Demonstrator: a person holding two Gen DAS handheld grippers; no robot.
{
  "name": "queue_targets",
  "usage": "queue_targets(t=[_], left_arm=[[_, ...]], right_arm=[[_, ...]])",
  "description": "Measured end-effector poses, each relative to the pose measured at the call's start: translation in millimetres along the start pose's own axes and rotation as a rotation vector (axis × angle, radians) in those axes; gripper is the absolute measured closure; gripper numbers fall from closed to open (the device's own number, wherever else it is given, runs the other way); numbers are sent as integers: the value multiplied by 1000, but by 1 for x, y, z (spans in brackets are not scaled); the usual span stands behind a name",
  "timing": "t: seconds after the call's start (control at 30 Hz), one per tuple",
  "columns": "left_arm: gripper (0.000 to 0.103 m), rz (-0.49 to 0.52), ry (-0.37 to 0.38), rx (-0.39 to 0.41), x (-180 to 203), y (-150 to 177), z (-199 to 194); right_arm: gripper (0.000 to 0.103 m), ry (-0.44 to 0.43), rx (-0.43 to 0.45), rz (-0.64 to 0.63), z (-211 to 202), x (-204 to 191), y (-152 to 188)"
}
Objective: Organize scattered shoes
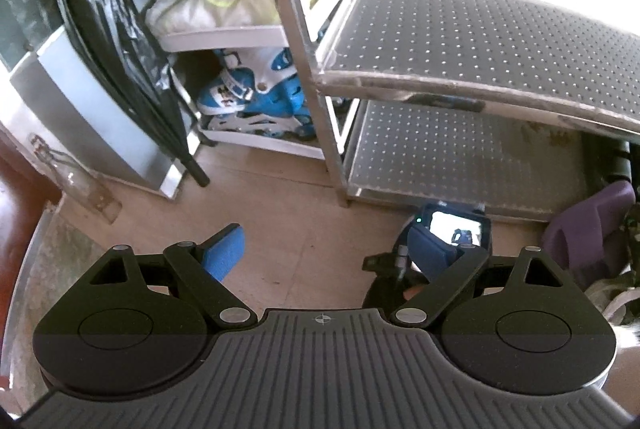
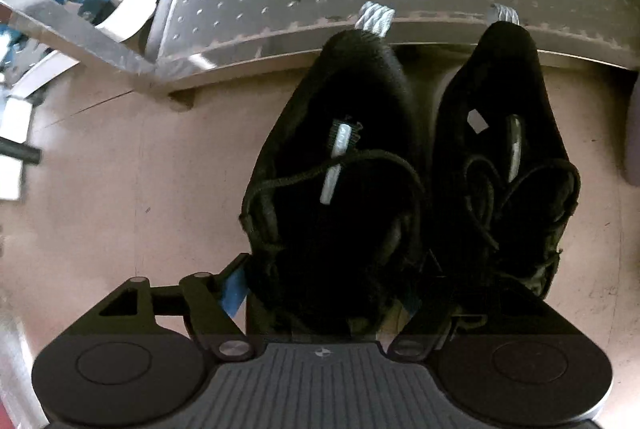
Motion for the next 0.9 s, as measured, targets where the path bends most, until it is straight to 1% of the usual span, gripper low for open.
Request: queue_targets(t=[0.03, 0.1, 0.13, 0.17, 0.23, 0.27, 0.33, 0.37, 0.43, 0.5, 0.6, 0.7, 0.77, 0.8, 0.83, 0.9], left_arm=[[11, -4, 2, 4, 1, -1, -1], [11, -28, 16, 10, 2, -3, -3], [10, -40, 22, 10, 3, -4, -4], [10, -54, 30, 9, 3, -4, -4], [10, -73, 41, 4, 6, -4, -4], [10, -76, 44, 0, 8, -4, -4], [10, -75, 50, -11, 13, -3, -4], [10, -70, 56, -18, 17, -2, -4], [10, -60, 67, -32, 24, 0, -1], [10, -56, 76, -45, 28, 0, 1], [10, -63, 78, -40, 27, -2, -1], [10, -74, 75, -30, 24, -5, -3], [10, -90, 66, -29, 19, -7, -2], [10, -96, 63, -30, 17, -8, -1], [10, -105, 59, -36, 15, -9, 1], [10, -116, 56, -42, 13, -12, 4]], right_arm=[[20, -33, 6, -12, -11, 5, 6], [16, -121, 53, -36, -47, 26, 26], [16, -151, 87, -39, -63, 38, 35], [16, -171, 118, -39, -76, 52, 45], [17, -166, 160, -30, -87, 79, 60], [28, -153, 178, -35, -87, 87, 63], [70, -113, 200, -74, -82, 107, 70], [74, -81, 204, -102, -81, 110, 71], [74, 21, 230, -189, -80, 121, 72], [74, 105, 250, -259, -69, 123, 62], [73, 198, 268, -258, -54, 125, 36], [73, 243, 243, -231, -41, 132, 13], [73, 274, 225, -239, -26, 127, 1], [73, 276, 211, -245, -20, 123, -3], [77, 259, 191, -256, -16, 115, -3], [90, 233, 161, -272, -9, 98, -5]])
Point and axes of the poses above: each gripper's, at about its wrist camera, not at the fingertips, and z roughly the way its jaws point, x to its right, y to its underside, the point moved 5 cm from there along z, roughly the way its jaws point, and after that the axes turned 6 degrees about -x, right-handed, at the moved point
